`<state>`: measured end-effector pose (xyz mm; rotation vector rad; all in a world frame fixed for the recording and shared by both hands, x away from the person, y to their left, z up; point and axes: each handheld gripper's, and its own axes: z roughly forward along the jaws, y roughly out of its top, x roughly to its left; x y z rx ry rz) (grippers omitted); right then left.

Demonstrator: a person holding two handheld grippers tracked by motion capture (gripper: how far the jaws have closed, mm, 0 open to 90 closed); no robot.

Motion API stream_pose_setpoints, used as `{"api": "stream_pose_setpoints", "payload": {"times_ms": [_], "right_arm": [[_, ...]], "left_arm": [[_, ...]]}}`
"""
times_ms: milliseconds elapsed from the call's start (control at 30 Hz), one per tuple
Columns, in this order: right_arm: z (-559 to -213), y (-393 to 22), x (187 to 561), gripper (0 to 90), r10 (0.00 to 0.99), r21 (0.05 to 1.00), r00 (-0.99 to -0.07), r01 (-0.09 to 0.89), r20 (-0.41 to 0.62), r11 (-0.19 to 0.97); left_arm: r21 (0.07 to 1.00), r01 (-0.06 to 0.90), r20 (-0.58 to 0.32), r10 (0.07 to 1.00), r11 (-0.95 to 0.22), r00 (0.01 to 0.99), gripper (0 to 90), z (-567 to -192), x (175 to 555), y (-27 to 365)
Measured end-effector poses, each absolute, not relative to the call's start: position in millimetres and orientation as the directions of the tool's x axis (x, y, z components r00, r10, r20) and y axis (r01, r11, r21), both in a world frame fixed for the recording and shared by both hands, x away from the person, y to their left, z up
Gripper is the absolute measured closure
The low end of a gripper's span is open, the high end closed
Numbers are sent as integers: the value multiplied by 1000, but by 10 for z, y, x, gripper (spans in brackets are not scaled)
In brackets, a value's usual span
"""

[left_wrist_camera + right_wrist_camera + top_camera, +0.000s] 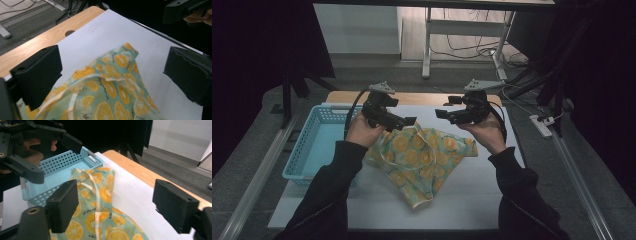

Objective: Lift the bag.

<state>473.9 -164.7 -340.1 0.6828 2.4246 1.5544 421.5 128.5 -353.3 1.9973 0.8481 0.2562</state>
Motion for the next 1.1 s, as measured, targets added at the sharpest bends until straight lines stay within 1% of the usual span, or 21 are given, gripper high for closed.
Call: {"api": "stream_pose_setpoints", "payload": {"times_ms": [100,433,600,800,867,1100], "right_arm": [[-3445,-1656,4697,184,463,893,-881,280,93,353],[-3629,-1694,4550,144,465,877,-881,290,88,382],[-3760,-1755,4475,98,470,878,-877,300,100,374],[-3899,-1796,4411,45,479,874,-871,311,104,375],[-3942,-1795,4385,32,479,868,-872,311,98,388],[-4094,-1806,4272,11,471,857,-878,303,81,416]], "left_arm": [[816,466,-157,646,-341,747,0,-3597,4153,1306],[800,476,-146,651,-365,745,0,-3796,3960,1376],[803,484,-166,651,-347,741,0,-3917,3839,1427],[804,468,-142,647,-365,749,0,-4064,3717,1453],[812,458,-132,650,-362,748,0,-4104,3683,1472],[817,473,-156,664,-330,732,0,-4237,3562,1562]]}}
